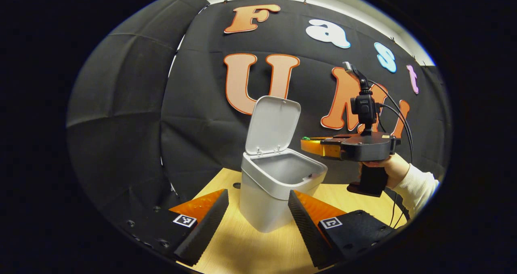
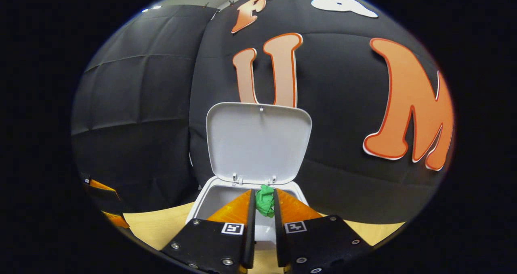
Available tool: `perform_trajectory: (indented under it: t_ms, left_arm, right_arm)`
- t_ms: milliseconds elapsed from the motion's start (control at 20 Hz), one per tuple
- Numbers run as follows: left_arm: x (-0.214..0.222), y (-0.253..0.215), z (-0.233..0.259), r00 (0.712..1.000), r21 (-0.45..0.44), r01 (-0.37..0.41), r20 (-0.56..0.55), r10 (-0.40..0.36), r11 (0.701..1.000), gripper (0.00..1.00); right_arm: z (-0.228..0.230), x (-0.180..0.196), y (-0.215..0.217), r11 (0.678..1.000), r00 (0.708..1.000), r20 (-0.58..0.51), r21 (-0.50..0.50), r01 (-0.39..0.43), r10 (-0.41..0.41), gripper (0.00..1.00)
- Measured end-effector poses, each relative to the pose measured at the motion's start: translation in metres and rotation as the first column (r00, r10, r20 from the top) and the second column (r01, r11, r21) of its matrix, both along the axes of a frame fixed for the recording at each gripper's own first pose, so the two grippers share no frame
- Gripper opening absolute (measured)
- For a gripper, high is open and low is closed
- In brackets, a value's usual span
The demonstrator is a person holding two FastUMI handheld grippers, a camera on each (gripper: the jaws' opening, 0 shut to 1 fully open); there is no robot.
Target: Press the lid of the desktop garbage bin to open it, pick up the crumpled paper on the desktop and throw it into the bin, then pick up the pop can on the desktop and drop it into the bin, and finally close the garbage bin lid.
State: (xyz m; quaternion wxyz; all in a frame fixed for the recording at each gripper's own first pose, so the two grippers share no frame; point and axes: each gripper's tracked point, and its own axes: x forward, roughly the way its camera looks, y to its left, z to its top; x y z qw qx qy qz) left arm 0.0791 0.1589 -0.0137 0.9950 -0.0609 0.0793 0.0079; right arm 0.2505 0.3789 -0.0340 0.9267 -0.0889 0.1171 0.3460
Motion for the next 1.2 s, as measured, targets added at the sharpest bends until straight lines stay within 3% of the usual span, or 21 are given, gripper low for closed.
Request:
perform_trajectory:
  t_ms: [50, 250, 700, 1200]
  left_arm:
    - [0.000, 0.004, 0.000, 1.000, 0.000, -0.003, -0.001, 0.003, 1.000, 0.95]
    - [0.004, 0.012, 0.002, 1.000, 0.009, -0.007, -0.001, 0.007, 1.000, 0.95]
    - [0.016, -0.010, -0.002, 0.999, -0.007, 0.037, -0.008, -0.037, 0.999, 0.95]
    - [0.032, -0.086, -0.004, 0.985, 0.016, 0.174, -0.007, -0.174, 0.985, 0.94]
  right_arm:
    - [-0.007, 0.000, 0.000, 1.000, 1.000, -0.027, 0.009, 0.002, -0.002, 0.27]
    - [-0.017, 0.005, 0.001, 1.000, 0.998, -0.064, 0.003, 0.020, -0.020, 0.95]
    - [-0.004, 0.007, -0.031, 0.997, 0.997, -0.048, 0.032, 0.066, -0.064, 0.95]
    - [0.042, -0.011, -0.150, 0.974, 0.978, 0.016, 0.095, 0.204, -0.207, 0.95]
